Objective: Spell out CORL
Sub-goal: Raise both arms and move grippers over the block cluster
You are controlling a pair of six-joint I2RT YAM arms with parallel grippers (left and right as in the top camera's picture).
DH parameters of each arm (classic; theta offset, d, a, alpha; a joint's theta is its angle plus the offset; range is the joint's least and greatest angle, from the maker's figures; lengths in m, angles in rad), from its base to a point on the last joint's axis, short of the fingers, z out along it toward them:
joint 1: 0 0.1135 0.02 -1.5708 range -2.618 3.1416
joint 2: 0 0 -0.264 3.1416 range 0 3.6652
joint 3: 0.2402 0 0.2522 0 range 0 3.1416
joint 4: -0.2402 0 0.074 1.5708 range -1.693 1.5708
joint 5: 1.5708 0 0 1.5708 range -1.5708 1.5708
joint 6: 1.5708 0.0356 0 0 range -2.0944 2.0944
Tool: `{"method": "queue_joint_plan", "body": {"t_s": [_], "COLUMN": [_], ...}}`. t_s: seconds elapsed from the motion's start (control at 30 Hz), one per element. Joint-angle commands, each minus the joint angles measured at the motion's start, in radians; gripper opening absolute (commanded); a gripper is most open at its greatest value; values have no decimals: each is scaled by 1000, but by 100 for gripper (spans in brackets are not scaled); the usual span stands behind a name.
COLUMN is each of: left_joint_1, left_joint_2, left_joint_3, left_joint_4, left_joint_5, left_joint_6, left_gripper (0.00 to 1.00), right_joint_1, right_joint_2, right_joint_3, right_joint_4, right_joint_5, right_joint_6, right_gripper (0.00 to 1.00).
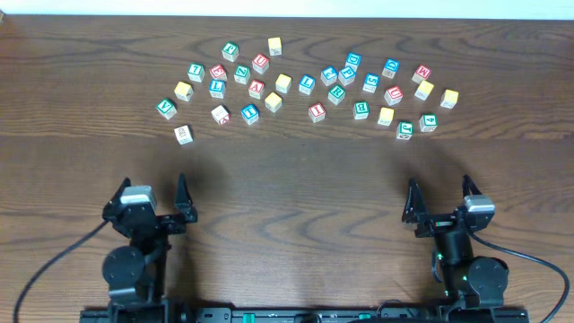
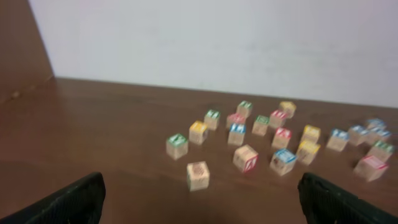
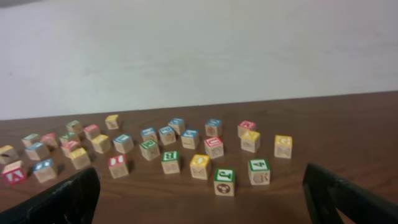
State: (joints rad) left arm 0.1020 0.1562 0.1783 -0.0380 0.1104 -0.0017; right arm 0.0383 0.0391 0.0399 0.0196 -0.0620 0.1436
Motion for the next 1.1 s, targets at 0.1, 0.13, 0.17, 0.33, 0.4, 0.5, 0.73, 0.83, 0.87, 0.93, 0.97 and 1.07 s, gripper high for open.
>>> {"method": "queue_joint_plan", "body": {"t_s": [0.1,0.13,0.17,0.33,0.4,0.5,0.73,0.83,0.87,0.93,0.97,1.07], "left_joint_1": [3,3,3,3,3,1,-60,-83,-89,-99,-100,-101], "left_joint_2": [229,268,307,504,577,695,971,1074,1105,1168,1196,1273], "left_joint_3": [248,290,332,568,661,804,1081,1162,1187,1246,1273,1363], "left_joint_4": [-64,-87,-113,-268,-333,-431,-592,-624,-636,-667,-682,-727], "left_joint_5": [89,89,90,92,92,92,88,88,88,87,88,88], "left_joint_6": [10,9,9,40,55,62,99,98,98,95,93,72], "left_gripper": [98,98,98,98,98,98,98,98,98,98,98,98], "right_joint_1": [-5,-5,-5,-5,-5,-5,-5,-5,-5,-5,-5,-5], "right_joint_2": [130,168,202,405,493,627,941,1053,1090,1150,1182,1256], "right_joint_3": [172,208,241,438,523,657,988,1105,1144,1208,1242,1326], "right_joint_4": [-34,-45,-55,-142,-190,-275,-517,-598,-626,-669,-694,-749], "right_joint_5": [-53,-53,-53,-53,-53,-53,-64,-84,-87,-88,-88,-116], "right_joint_6": [-30,-30,-30,-30,-30,-30,-58,-94,-101,-101,-101,-145], "right_gripper": [99,99,99,99,99,99,99,99,99,99,99,99]}}
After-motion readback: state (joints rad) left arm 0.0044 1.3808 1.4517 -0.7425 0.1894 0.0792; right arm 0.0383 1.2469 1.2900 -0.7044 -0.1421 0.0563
